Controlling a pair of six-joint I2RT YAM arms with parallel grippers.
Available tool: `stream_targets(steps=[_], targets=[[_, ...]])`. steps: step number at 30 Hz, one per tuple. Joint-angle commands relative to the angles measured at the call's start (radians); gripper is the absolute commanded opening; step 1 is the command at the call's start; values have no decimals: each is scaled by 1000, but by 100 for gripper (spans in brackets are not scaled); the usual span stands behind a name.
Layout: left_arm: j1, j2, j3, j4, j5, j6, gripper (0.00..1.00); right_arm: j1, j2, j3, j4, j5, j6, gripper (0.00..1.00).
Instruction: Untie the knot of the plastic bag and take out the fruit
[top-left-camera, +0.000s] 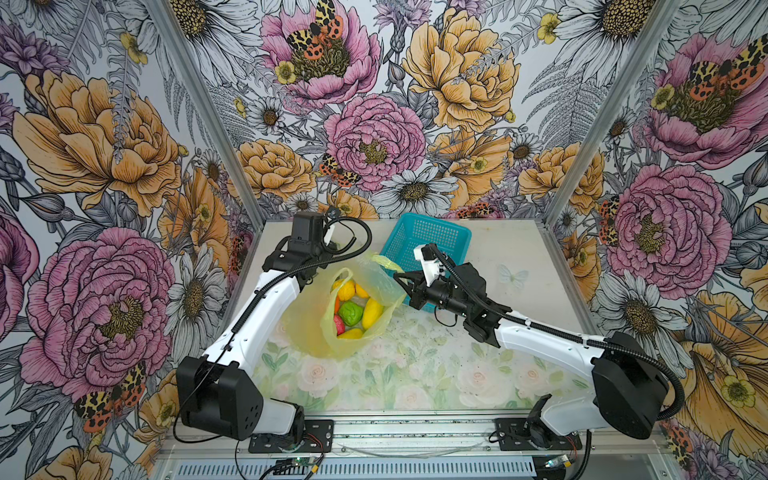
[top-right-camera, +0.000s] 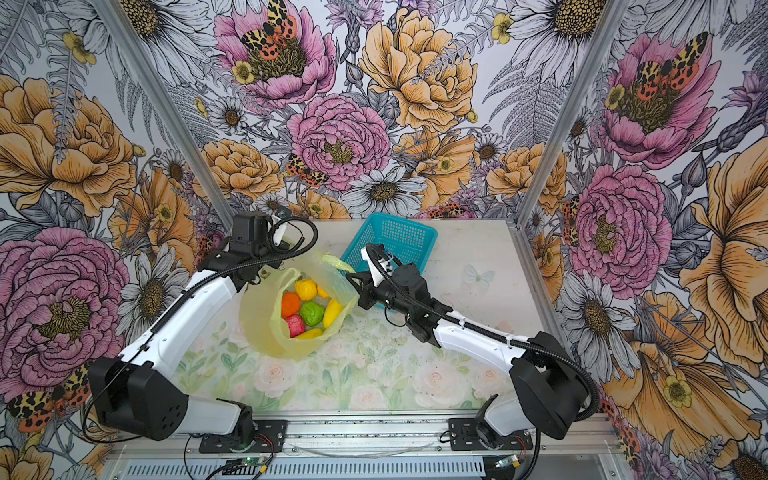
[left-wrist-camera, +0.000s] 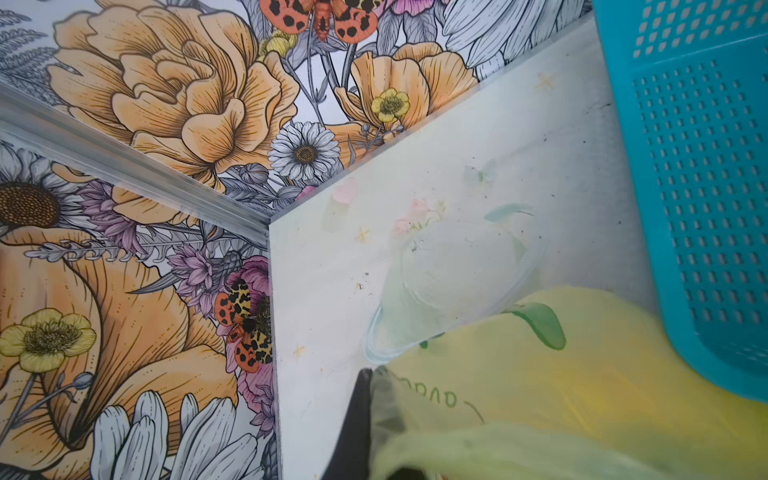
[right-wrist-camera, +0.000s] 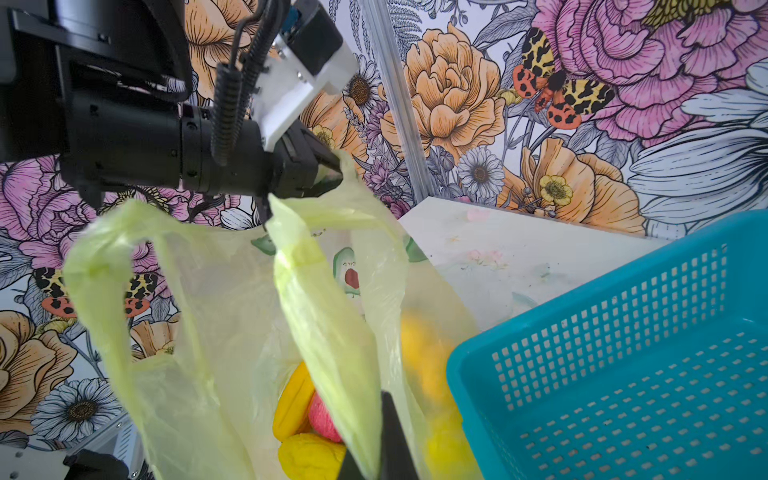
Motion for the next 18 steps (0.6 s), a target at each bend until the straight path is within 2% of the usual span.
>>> stream_targets(steps=[1,7,11,13,18], targets=[[12,30,80,46,-63,32,0,6,19,22,26,-8,-8,0],[14,28,179,46,-32,25,0,4,41,37,-16,69,-48,23],[-6,3,172,46,4,10,0,4,54,48,-38,86,-64,54],[-31,-25,112,57,8,-4,0,4,49,40,-39,104,-69,66],[-78,-146,-128,169,10,-64,0,3,-10,-3,-42,155,-92,83]])
